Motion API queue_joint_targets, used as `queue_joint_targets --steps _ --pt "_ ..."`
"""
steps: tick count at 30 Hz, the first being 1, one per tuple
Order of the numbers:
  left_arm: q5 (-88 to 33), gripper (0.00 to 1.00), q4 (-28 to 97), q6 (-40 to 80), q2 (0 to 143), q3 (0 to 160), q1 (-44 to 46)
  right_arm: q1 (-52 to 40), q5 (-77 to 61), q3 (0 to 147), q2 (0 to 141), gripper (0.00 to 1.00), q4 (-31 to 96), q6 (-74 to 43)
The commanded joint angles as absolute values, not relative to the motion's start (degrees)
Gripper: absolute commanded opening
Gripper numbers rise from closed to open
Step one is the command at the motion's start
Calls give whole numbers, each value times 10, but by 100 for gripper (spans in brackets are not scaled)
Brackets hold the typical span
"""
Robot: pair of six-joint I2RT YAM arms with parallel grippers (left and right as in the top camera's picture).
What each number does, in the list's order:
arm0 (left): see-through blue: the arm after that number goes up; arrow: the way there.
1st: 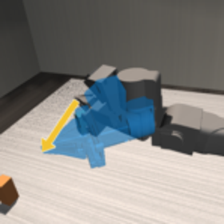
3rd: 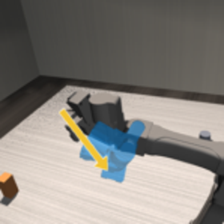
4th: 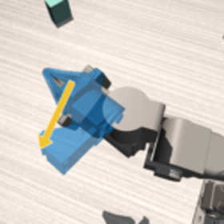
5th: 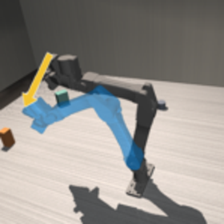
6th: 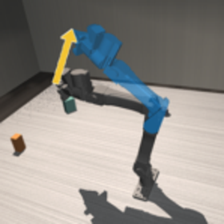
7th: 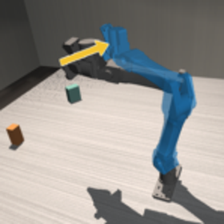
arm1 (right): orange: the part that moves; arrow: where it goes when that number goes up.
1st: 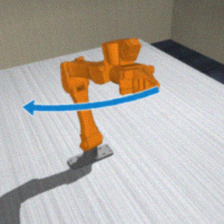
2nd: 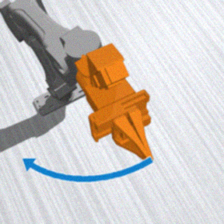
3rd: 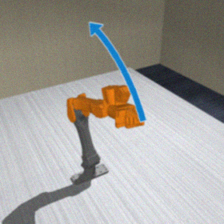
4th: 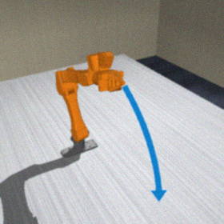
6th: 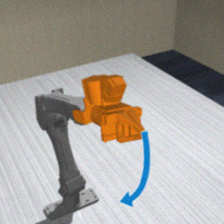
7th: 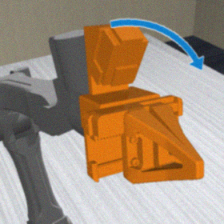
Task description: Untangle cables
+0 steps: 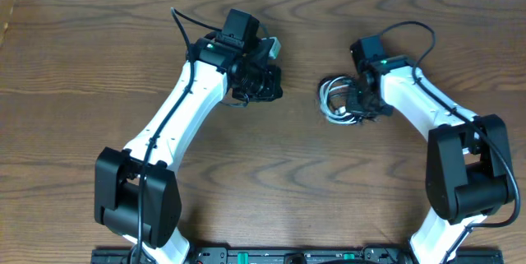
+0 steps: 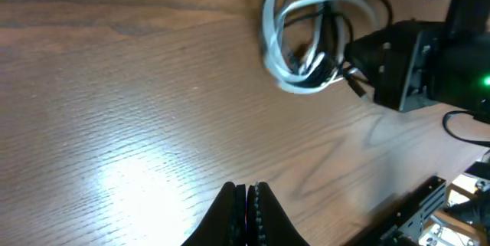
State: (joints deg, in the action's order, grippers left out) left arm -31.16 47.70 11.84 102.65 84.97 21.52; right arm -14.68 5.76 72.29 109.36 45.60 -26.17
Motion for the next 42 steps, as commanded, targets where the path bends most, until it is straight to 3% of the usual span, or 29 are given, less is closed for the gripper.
queue_joint_targets --steps 1,3,7,10,16,19,30,35,36,42 --pt "-292 7 480 119 1022 852 213 -148 63 730 1084 1 459 -238" --pt "-288 8 479 119 1022 852 213 -148 31 735 1068 1 459 -205" --pt "-288 29 472 117 1022 852 213 -148 -73 744 1014 1 454 -113" --pt "-289 52 458 117 1022 852 213 -147 -157 745 960 1 453 -56" --pt "-289 69 423 117 1022 852 213 -142 -233 745 909 1 461 -7" --pt "-300 71 401 117 1022 852 213 -140 -306 745 903 1 465 36" --pt "-339 71 388 95 1022 852 213 -80 -552 745 902 1 421 24" --pt "-375 71 387 71 1022 852 213 -53 -472 745 902 1 408 -98" --pt "-409 71 387 42 1022 852 214 -53 -414 745 902 1 409 -173" --pt "-422 71 402 -27 1025 852 233 -67 -391 745 902 1 397 -225"
